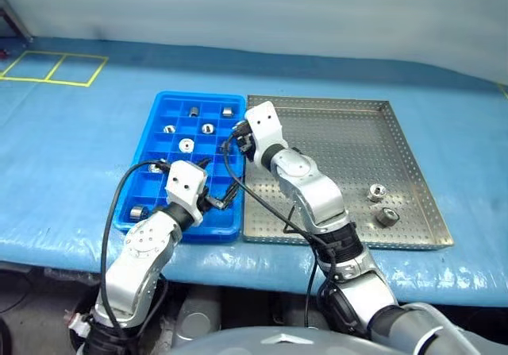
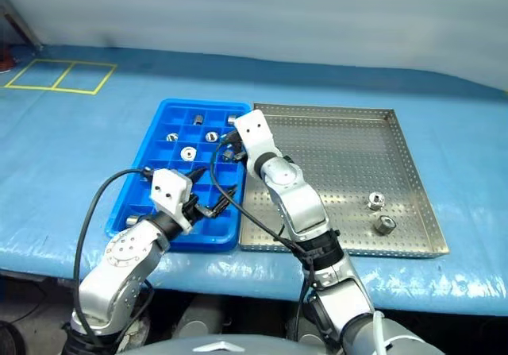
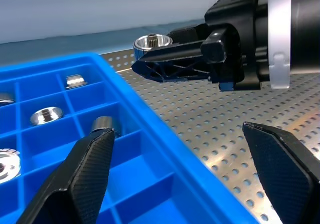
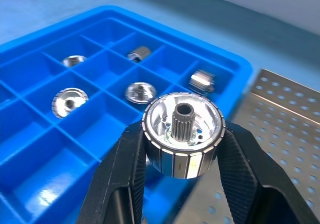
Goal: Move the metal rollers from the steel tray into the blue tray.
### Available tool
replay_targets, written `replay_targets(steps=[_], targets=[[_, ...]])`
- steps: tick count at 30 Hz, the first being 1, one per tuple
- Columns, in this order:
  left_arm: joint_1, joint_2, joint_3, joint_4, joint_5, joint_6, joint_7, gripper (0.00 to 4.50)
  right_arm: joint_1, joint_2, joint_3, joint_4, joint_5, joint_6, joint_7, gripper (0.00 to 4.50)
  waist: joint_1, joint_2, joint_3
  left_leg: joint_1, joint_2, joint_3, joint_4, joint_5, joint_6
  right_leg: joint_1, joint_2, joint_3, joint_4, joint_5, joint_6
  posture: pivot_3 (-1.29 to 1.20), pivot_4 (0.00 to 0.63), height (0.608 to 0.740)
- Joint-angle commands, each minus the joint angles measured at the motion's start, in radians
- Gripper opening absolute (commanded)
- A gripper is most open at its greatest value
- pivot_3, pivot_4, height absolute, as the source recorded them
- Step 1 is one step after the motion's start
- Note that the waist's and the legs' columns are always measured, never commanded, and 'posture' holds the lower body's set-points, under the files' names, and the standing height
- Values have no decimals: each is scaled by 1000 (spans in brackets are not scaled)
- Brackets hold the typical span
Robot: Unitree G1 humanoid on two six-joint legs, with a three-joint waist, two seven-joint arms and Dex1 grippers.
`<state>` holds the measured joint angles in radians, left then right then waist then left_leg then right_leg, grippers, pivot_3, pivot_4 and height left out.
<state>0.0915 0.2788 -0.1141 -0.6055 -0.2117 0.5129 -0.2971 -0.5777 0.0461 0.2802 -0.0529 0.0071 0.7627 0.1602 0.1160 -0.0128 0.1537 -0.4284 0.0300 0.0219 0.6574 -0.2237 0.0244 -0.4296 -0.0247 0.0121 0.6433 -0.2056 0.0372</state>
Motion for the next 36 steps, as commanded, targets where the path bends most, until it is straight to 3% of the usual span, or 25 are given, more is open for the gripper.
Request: replay_targets(steps=[1,13,21,29,36], targets=[[18,3,21,-70,8,-6,21,4500,-35,22,9,9,7,-40,20,1691,22,0,0,0,0,0,0,0,0,0,0,0,0,0,0,468,150,740],[56,-2,9,-95,14,7,42,4500,16,44,16,71,26,-49,72,1691,128,0,0,-2,0,1,-3,0,-1,-3,-1,-3,-1,-2,-2,508,150,740],[27,-4,-14,-67,6,14,24,4500,101,19,7,-3,28,-1,69,1691,180,0,0,-4,1,4,-4,-1,-3,-5,-1,-5,-1,-3,-3,471,150,740],[-22,-2,-37,-35,-5,20,-12,4500,143,-4,-43,-153,36,60,31,4370,180,0,0,-5,1,5,-4,-1,-4,-7,-1,-5,-1,-3,-3,389,150,740],[-86,-4,-78,18,-19,20,-67,4500,208,-53,-163,-354,24,122,-46,4481,161,0,0,-11,0,4,-3,0,-4,-10,-1,-5,-1,-2,-3,259,150,740]])
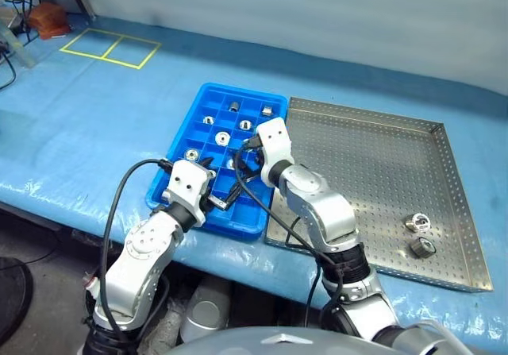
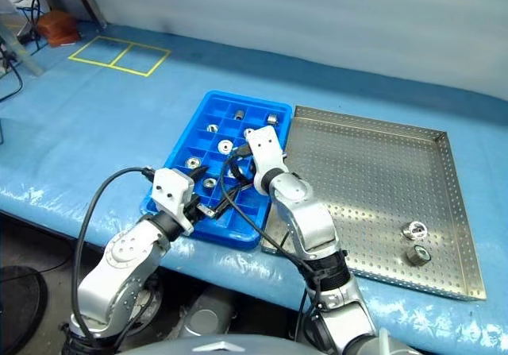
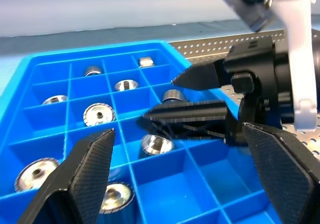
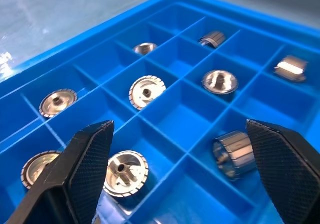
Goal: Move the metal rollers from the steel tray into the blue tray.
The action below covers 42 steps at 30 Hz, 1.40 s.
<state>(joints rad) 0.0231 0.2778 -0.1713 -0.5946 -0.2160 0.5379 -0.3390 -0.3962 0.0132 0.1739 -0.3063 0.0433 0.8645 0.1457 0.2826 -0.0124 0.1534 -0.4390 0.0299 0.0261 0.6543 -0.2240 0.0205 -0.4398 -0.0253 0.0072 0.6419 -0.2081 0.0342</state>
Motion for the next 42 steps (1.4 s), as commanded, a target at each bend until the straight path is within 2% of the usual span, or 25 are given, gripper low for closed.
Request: replay_targets(steps=[1,5,12,14,17,25,42], targets=[[-21,-3,-22,11,-15,-6,-27,4500,32,-25,-61,-110,-11,27,-37,4481,-17,0,0,0,0,0,0,0,0,0,0,0,0,0,0,259,150,740],[-63,-4,-64,53,-14,-15,-71,4500,123,-64,-170,-214,-26,85,-95,4481,-63,0,0,-1,0,-1,2,0,0,0,0,0,0,1,1,206,150,740],[-96,9,-101,82,-3,-33,-124,4500,196,-69,-239,-309,-25,144,-138,4481,-194,0,0,1,0,-1,4,0,1,2,1,2,2,1,1,153,150,740],[-106,1,-118,94,-3,-34,-135,4500,272,-68,-253,-372,-35,174,-153,4481,-213,1,0,4,1,-2,3,0,1,4,1,2,2,1,1,135,150,740],[-115,-6,-135,104,-1,-36,-143,4500,363,-65,-289,-439,-42,204,-170,4481,-228,1,0,10,0,-3,1,0,1,10,1,2,2,-1,-1,122,150,740],[-116,-7,-143,110,2,-40,-147,4500,470,-61,-372,-479,-44,225,-189,4481,-251,1,0,11,1,-4,5,1,2,11,0,4,2,1,2,118,150,740],[-121,-8,-153,118,1,-44,-155,4500,467,-62,-365,-471,-31,220,-187,4481,-252,1,0,10,1,-4,5,1,2,10,0,5,2,1,2,123,150,740]])
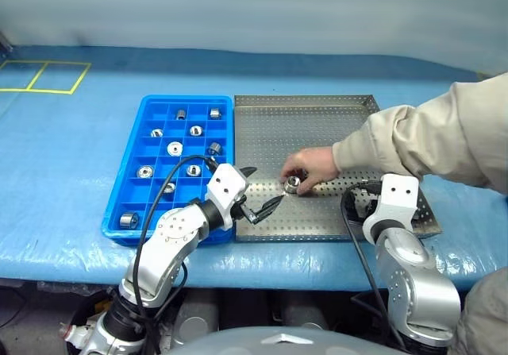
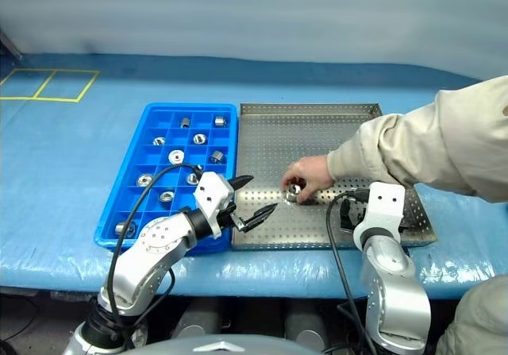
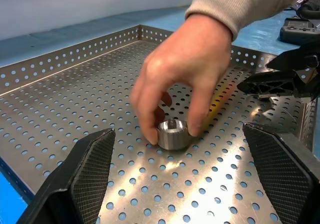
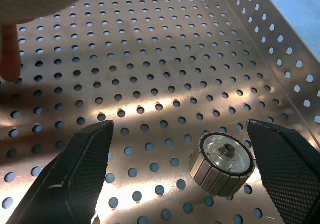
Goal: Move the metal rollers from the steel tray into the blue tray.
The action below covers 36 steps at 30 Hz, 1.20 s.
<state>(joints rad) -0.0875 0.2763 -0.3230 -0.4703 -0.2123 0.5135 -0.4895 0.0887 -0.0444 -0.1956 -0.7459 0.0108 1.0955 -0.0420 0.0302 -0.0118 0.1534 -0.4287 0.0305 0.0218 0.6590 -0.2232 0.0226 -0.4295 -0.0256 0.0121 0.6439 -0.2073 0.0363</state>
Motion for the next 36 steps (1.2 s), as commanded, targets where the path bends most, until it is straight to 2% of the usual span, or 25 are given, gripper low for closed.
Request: replay_targets(steps=[1,13,22,36], targets=[[-11,-7,-1,-7,-3,-20,-4,4500,-21,-6,7,-30,2,-11,2,4481,0,0,0,0,0,0,0,0,0,0,0,0,0,0,0,123,150,740],[-9,-7,5,-16,1,-19,9,4500,-125,-6,116,23,14,-39,25,4481,2,0,0,0,-1,0,0,0,0,0,0,0,0,0,0,144,150,740],[9,-4,18,-39,10,-14,39,4500,-228,28,183,200,28,-140,36,4481,14,0,0,0,-1,0,0,0,0,0,0,0,0,0,1,212,150,740],[37,-3,27,-66,0,5,62,4500,-210,72,289,359,58,-218,82,4481,17,0,0,0,-1,0,-1,0,0,0,0,0,0,0,1,233,150,740]])
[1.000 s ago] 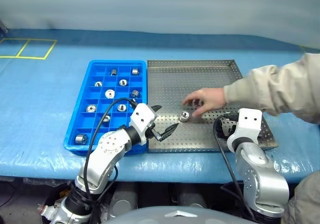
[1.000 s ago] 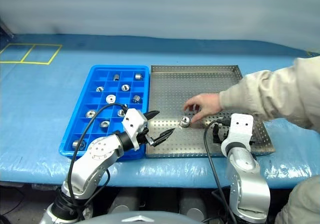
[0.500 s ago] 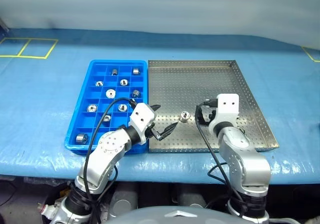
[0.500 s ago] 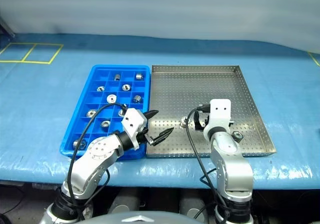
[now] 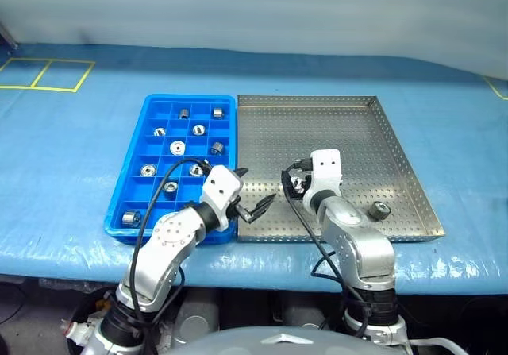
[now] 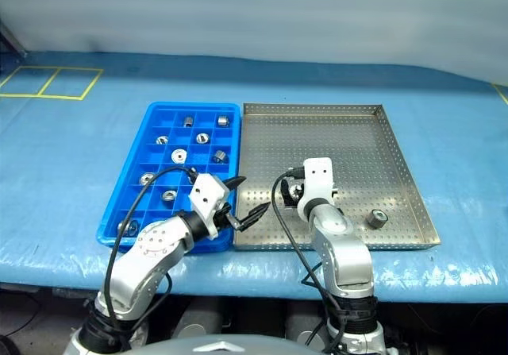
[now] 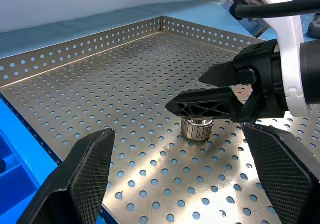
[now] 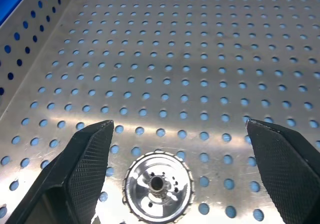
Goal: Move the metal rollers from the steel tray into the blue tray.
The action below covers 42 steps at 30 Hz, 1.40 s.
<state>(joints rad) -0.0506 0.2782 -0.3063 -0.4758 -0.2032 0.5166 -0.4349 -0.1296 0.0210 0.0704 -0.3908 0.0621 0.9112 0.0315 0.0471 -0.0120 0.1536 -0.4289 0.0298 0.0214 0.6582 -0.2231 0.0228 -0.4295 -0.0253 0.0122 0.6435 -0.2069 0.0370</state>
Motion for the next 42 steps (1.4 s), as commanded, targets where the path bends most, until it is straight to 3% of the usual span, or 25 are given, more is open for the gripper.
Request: replay_targets(steps=[1,2,5,12,21,27,34,42], targets=[[1,-3,11,-63,-7,6,10,4500,19,11,23,13,8,-40,6,4481,1,0,0,0,0,0,0,0,0,0,0,0,0,0,0,233,150,740],[2,-2,11,-64,-5,10,12,4500,26,14,23,20,9,-46,5,4481,2,0,0,0,0,0,0,0,0,0,0,0,0,0,0,233,150,740],[3,-1,13,-70,-6,18,15,4500,55,11,22,28,2,-48,0,3880,8,0,0,0,0,0,0,0,0,0,0,0,0,0,0,251,150,740],[31,-13,27,-90,-9,24,46,4500,73,-21,24,-41,6,-12,16,1709,19,0,0,0,1,0,0,0,0,0,0,0,0,0,0,270,150,740],[108,-19,71,-141,19,-37,114,4500,-146,-113,56,-100,11,71,71,1715,41,0,1,0,0,0,0,0,0,-1,0,-1,0,0,0,363,150,740],[175,12,152,-210,-33,-73,85,4500,-281,-101,168,-79,27,143,122,1715,70,0,1,0,0,-1,-4,0,0,-1,0,-2,0,-1,-2,414,150,740],[278,80,221,-289,-90,-25,54,4500,-319,-35,288,-23,42,130,149,1715,118,0,1,-1,0,-1,-5,0,0,-2,-1,-3,-1,-2,-3,506,150,740],[339,104,209,-328,-103,-8,56,4500,-300,-46,313,-27,54,153,178,1715,192,0,1,-1,3,-1,-5,0,-1,-2,-2,-5,-2,-2,-2,523,150,740]])
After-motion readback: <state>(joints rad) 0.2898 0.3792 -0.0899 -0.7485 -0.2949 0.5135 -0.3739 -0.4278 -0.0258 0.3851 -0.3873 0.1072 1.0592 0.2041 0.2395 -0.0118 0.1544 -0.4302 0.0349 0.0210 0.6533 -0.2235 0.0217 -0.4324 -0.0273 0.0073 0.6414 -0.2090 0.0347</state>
